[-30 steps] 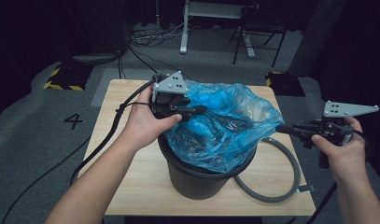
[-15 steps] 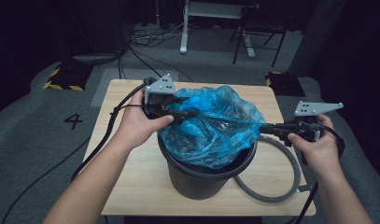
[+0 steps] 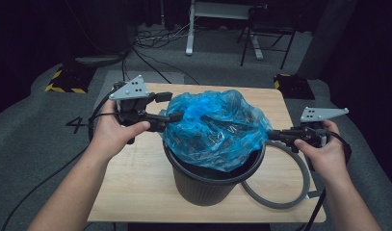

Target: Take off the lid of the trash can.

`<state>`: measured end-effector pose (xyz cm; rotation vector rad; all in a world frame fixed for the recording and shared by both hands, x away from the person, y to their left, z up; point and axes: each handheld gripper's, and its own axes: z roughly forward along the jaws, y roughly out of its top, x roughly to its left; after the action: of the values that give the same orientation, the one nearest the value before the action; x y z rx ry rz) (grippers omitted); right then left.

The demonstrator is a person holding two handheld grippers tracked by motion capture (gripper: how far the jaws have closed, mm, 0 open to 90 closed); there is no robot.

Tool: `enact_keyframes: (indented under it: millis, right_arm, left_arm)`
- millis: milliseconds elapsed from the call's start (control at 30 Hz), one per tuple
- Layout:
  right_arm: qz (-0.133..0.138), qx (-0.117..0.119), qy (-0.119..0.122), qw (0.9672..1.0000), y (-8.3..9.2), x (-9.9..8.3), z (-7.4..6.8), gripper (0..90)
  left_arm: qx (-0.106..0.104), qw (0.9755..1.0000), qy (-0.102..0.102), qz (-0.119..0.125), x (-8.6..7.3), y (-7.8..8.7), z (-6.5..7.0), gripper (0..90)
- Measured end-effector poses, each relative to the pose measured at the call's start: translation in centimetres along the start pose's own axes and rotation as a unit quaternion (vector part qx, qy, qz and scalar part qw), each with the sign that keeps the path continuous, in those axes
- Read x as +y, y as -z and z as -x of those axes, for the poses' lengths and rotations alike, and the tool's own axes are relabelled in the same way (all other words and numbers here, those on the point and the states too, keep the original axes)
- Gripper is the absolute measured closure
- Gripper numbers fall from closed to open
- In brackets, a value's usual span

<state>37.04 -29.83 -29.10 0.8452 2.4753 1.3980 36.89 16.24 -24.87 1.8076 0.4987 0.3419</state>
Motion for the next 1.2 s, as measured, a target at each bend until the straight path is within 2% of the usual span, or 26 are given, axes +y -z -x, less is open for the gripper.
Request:
enact_keyframes:
  millis: [467, 700, 967, 1033, 1133, 1200]
  right_arm:
    - [-0.004, 0.007, -0.005, 1.0, -0.6, -0.5, 0.4, 90.0]
    - [-0.01, 0.01, -0.006, 0.9999, -1.4, -0.6, 0.4, 90.0]
    - [-0.008, 0.006, -0.001, 1.0, -1.3, -0.6, 0.5, 90.0]
    - [-0.006, 0.005, -0.002, 1.0, -1.0, -0.7, 0.7, 90.0]
    - [-0.006, 0.003, -0.005, 1.0, -0.8, -1.1, 1.1, 90.0]
    - [-0.007, 0.002, -0.009, 0.9999, -0.7, -1.2, 1.4, 90.0]
  left_arm:
    - [0.011, 0.999, 0.002, 0.044, -1.2, 5.1, 0.0, 28.3]
    - [0.022, 0.998, 0.012, 0.058, -2.0, 6.9, -0.3, 27.4]
    - [0.021, 0.9982, 0.003, 0.057, -1.3, 6.7, 0.7, 28.1]
    - [0.017, 0.9976, 0.01, 0.066, -1.3, 6.8, 0.7, 28.0]
    - [0.007, 0.9956, 0.026, 0.09, -1.2, 7.1, 0.6, 27.8]
    - [0.007, 0.995, 0.027, 0.096, -1.0, 7.1, 0.7, 27.8]
